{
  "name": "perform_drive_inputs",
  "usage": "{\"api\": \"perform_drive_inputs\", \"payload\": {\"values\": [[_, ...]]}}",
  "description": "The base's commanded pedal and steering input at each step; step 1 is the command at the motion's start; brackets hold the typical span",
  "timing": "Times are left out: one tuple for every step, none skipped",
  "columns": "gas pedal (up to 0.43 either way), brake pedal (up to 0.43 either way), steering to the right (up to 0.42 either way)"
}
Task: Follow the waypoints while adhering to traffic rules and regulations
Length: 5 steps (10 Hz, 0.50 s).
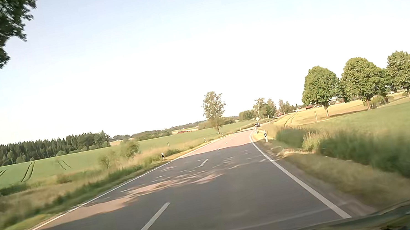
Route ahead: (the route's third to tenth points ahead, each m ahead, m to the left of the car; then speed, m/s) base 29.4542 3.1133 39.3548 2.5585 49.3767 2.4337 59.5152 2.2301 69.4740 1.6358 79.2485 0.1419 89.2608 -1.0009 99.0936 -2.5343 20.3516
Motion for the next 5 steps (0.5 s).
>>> {"api": "perform_drive_inputs", "payload": {"values": [[0.067, 0.0, 0.005], [0.067, 0.0, 0.005], [0.067, 0.0, 0.005], [0.067, 0.0, 0.005], [0.067, 0.0, 0.004]]}}
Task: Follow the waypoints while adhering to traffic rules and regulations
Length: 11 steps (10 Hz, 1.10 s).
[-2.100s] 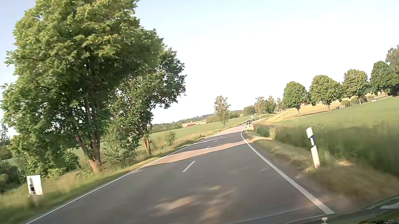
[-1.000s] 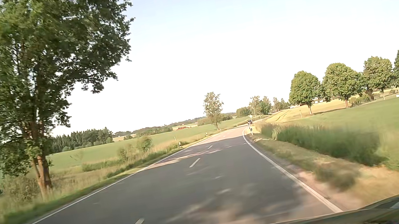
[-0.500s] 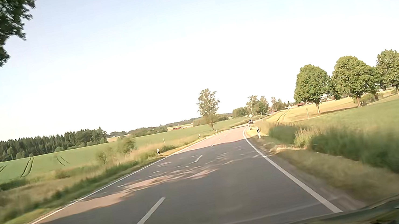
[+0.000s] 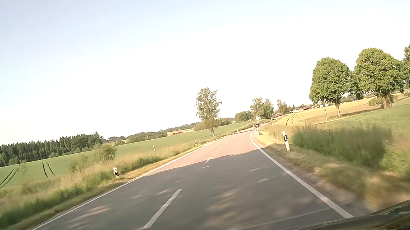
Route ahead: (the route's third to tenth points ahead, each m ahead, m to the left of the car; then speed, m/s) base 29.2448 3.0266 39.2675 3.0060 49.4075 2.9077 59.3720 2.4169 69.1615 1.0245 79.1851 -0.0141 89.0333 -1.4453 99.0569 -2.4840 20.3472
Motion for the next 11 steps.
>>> {"api": "perform_drive_inputs", "payload": {"values": [[0.067, 0.0, 0.004], [0.067, 0.0, 0.004], [0.079, 0.0, 0.005], [0.087, 0.0, 0.004], [0.087, 0.0, 0.004], [0.087, 0.0, 0.004], [0.087, 0.0, 0.004], [0.098, 0.0, 0.004], [0.098, 0.0, 0.004], [0.098, 0.0, 0.004], [0.098, 0.0, 0.005]]}}
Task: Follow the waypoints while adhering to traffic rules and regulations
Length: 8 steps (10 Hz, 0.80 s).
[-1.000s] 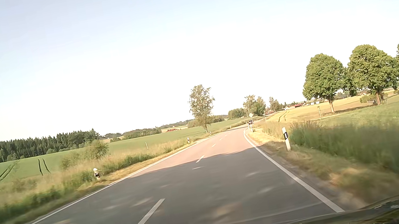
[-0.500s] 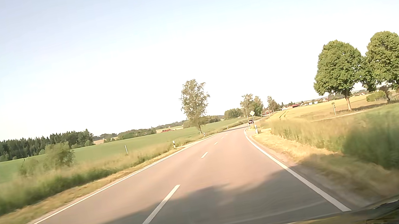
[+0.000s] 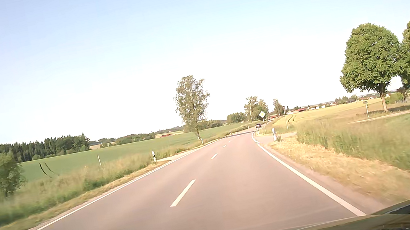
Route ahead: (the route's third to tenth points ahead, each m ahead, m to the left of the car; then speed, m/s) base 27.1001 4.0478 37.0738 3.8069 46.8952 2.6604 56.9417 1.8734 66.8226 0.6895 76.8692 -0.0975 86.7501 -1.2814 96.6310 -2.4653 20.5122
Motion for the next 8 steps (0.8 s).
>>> {"api": "perform_drive_inputs", "payload": {"values": [[0.098, 0.0, 0.004], [0.087, 0.0, 0.004], [0.079, 0.0, 0.004], [0.079, 0.0, 0.004], [0.079, 0.0, 0.004], [0.079, 0.0, 0.004], [0.079, 0.0, 0.004], [0.079, 0.0, 0.004]]}}
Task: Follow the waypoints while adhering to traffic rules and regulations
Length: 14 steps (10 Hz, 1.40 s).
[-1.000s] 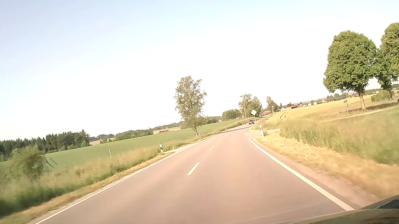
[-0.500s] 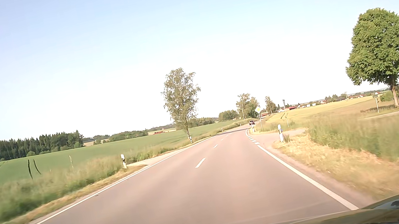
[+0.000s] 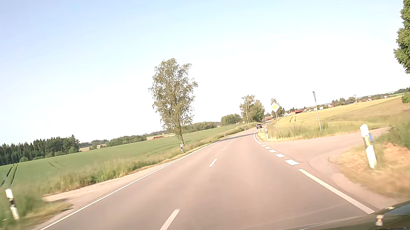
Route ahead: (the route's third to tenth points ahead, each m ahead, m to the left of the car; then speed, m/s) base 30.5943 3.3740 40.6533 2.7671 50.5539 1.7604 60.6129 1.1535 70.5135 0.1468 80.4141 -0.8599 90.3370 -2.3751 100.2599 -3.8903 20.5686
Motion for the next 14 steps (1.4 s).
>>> {"api": "perform_drive_inputs", "payload": {"values": [[0.079, 0.0, 0.006], [0.087, 0.0, 0.007], [0.087, 0.0, 0.008], [0.098, 0.0, 0.009], [0.098, 0.0, 0.011], [0.098, 0.0, 0.012], [0.098, 0.0, 0.012], [0.098, 0.0, 0.011], [0.098, 0.0, 0.012], [0.098, 0.0, 0.012], [0.098, 0.0, 0.012], [0.098, 0.0, 0.012], [0.098, 0.0, 0.011], [0.098, 0.0, 0.01]]}}
